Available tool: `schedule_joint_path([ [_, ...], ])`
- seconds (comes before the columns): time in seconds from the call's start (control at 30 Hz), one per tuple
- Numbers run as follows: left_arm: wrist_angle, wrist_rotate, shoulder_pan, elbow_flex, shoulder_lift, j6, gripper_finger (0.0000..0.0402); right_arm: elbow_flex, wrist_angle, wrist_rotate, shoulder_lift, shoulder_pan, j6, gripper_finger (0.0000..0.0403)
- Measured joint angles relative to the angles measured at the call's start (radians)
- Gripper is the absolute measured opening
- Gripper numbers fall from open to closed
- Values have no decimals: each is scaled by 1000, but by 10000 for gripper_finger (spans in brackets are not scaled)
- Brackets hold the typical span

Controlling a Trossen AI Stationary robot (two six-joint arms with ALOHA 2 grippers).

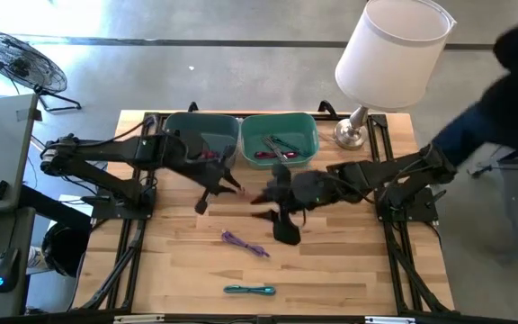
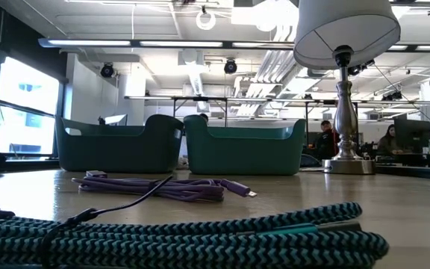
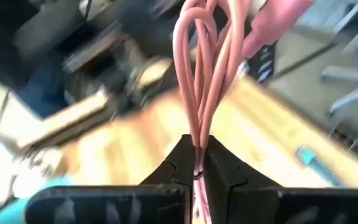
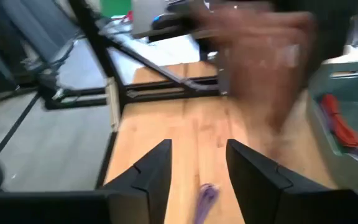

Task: Pick & Place USB Port
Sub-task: Put the pink charger cable into the blue bin

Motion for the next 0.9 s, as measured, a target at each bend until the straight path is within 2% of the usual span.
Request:
schedule_joint_path([
  [0.2,-395,-202,78,115,-4,139,8,0,-21,0,0,29,-3,155],
  [0.33,-617,-329,177,136,-4,217,8,0,-57,17,0,30,-4,155],
  [0.43,-734,-364,278,133,-3,259,8,0,-90,53,0,27,-5,155],
  [0.67,-742,-363,499,58,1,370,8,0,-105,137,0,26,-61,156],
  [0.8,-731,-335,593,-7,18,428,8,0,-105,131,0,18,-65,156],
  [0.9,-689,-339,638,-63,34,469,25,0,-105,124,0,10,-64,156],
])
